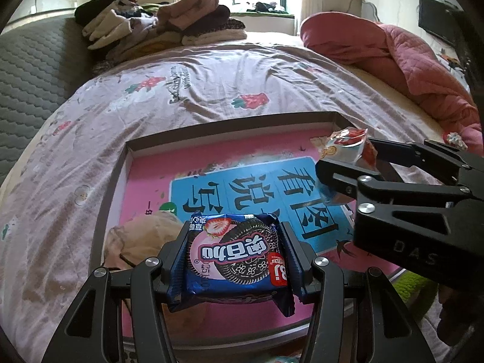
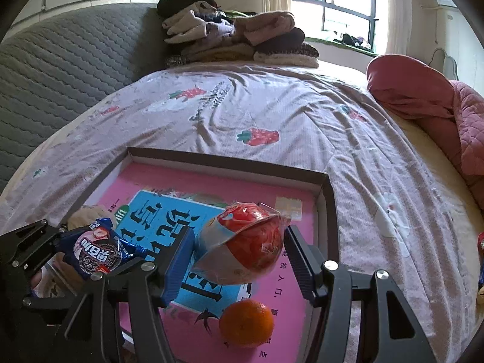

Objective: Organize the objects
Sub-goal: 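Carry the cookie pack with the left tool while the right tool lowers the toy egg over the tray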

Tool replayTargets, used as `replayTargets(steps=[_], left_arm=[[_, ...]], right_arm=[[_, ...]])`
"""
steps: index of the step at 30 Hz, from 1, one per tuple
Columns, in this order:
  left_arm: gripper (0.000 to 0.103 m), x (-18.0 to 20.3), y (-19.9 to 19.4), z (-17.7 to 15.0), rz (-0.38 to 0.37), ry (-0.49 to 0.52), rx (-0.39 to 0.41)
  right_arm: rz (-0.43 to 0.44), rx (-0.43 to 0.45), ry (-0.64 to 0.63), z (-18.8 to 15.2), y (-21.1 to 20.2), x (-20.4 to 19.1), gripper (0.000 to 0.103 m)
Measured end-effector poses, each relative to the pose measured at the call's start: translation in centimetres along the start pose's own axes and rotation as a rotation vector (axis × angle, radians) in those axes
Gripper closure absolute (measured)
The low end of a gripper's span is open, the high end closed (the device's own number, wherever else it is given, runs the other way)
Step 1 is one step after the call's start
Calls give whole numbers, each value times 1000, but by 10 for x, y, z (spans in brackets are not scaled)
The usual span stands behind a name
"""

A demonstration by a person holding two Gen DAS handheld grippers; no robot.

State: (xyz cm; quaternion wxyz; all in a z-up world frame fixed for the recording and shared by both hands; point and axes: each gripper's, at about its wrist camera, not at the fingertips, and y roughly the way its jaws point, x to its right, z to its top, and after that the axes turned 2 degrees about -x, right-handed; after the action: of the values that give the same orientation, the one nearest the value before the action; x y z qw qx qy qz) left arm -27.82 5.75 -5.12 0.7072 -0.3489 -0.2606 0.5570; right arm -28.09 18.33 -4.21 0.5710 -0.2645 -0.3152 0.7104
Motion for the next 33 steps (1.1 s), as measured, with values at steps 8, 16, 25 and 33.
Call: replayTargets(steps=[8,16,25,33], left_arm=[[47,3,6,-2,-8,16,-21],[47,1,17,-4,-9,17,-73],[47,1,20,-4,-12,21,-91],[45,3,20,-4,-13,26,-95]], right_arm=[[-11,-36,-3,-2,8,3,42],[-15,-58,-6,0,12,2,41],[-19,-61,-8,1,14,1,41],[-19,-67,-10,2,13,1,41]])
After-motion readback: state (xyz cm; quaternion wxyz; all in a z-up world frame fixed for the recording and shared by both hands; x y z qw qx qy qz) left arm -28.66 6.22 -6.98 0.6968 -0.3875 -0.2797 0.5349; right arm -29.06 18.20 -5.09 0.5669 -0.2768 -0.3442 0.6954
